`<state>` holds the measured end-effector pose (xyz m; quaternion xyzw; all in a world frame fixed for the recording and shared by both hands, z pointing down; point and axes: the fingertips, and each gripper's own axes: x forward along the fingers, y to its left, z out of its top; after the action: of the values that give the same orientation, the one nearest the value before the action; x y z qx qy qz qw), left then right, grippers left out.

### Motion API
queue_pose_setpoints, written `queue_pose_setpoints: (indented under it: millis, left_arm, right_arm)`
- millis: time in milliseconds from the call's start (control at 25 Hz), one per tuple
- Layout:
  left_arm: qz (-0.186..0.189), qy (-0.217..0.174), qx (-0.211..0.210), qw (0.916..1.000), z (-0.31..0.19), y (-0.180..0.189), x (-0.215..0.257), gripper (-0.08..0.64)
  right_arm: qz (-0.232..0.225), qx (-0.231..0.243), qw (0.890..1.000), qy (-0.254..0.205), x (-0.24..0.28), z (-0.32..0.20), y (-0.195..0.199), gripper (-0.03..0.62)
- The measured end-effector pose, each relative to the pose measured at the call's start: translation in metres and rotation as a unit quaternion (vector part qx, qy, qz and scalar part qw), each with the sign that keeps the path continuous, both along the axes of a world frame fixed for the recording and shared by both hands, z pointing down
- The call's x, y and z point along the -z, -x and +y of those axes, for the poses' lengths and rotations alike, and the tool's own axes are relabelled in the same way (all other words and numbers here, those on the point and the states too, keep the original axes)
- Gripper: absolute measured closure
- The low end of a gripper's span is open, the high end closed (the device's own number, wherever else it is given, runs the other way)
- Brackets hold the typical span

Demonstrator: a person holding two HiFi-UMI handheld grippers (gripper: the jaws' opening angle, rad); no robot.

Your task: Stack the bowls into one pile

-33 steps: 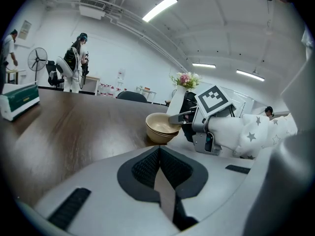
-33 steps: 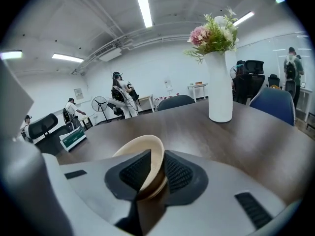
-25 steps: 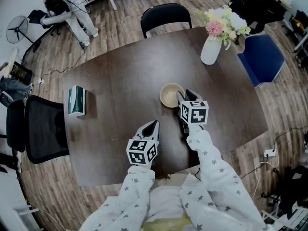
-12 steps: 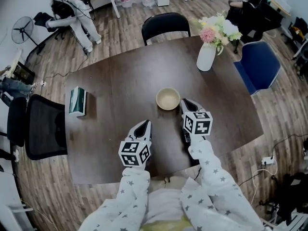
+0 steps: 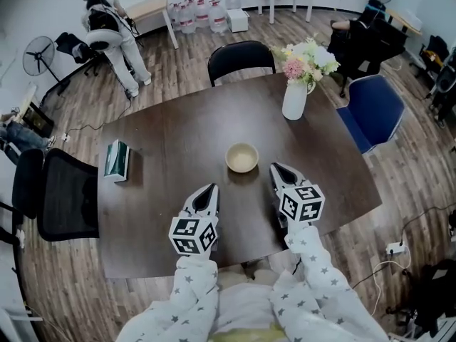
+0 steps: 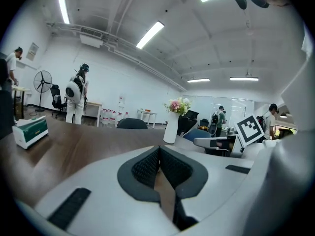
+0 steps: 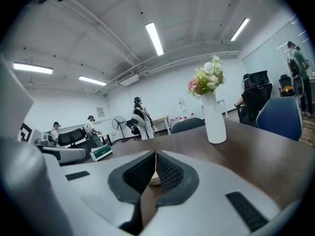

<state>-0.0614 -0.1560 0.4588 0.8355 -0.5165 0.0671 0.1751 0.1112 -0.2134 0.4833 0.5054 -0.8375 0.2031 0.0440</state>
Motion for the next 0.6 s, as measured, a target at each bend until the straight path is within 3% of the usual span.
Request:
queue_pose_setpoints:
  millis: [400, 600]
  left_arm:
    - [-0.005, -0.052, -0.035, 0.9980, 0.004, -0.009, 0.043, 0.534]
    - [-0.016, -0.085, -0.026, 0.9959, 0.004, 0.001, 0.064, 0.534]
  right_arm:
    - [-0.025, -0.007, 0.998, -0.061, 0.049, 0.021, -0.019, 0.569]
    - [-0.026, -0.017, 0.996, -0.081, 0.064, 0.030, -0.025, 0.571]
